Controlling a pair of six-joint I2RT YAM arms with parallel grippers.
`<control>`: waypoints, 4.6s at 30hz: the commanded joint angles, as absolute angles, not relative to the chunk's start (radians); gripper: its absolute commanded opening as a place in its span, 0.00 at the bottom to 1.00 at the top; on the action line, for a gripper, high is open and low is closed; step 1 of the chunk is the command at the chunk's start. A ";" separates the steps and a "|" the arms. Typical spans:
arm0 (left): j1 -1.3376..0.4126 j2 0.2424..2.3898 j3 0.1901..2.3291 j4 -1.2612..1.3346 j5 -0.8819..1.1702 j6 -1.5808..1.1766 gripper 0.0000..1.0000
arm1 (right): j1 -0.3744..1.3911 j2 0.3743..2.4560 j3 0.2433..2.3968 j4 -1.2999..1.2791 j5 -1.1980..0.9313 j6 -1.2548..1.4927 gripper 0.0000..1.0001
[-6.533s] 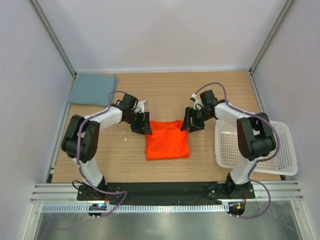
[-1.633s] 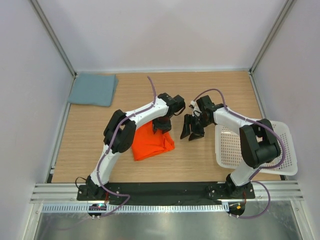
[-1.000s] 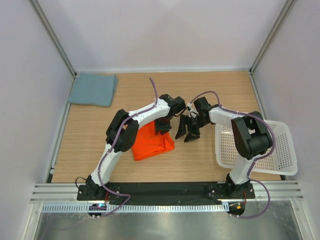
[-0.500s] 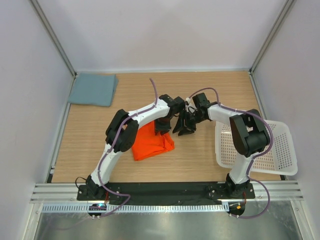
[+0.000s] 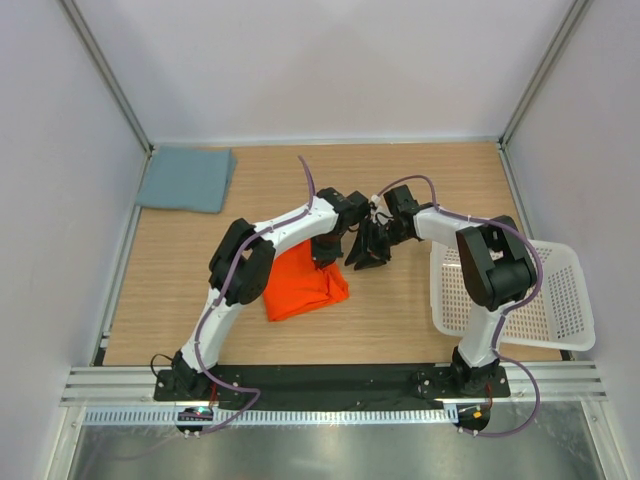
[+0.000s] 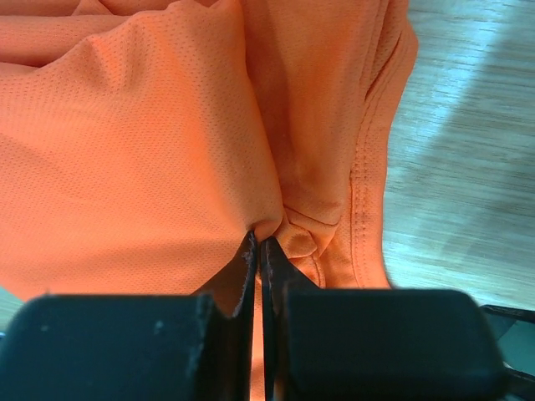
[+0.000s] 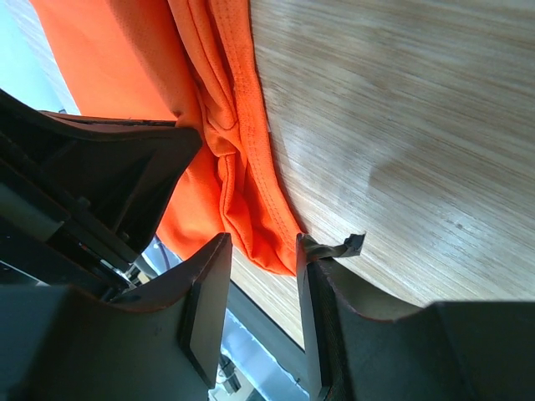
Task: Fold and stack the t-shirts
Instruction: Fold the tshirt
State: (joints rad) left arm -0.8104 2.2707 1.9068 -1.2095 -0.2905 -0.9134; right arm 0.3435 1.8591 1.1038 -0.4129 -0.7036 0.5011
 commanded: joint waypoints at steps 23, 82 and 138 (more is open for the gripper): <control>-0.798 2.022 1.804 -1.115 -0.290 -0.867 0.00 | 0.426 2.037 1.195 -0.172 -0.816 0.676 0.07; -0.750 1.944 1.859 -1.025 -0.226 -0.733 0.71 | 0.301 1.833 1.407 -0.802 -0.497 0.327 0.19; -0.549 1.447 1.006 -0.644 0.296 -0.707 0.20 | 0.468 1.988 1.443 -0.445 -0.726 0.554 0.36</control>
State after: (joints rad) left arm -0.5404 1.4464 1.0500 -0.6388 0.2382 -0.7246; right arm 0.4698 1.9209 1.3720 -0.4973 -0.7361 0.5251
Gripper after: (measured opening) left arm 0.201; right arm 0.354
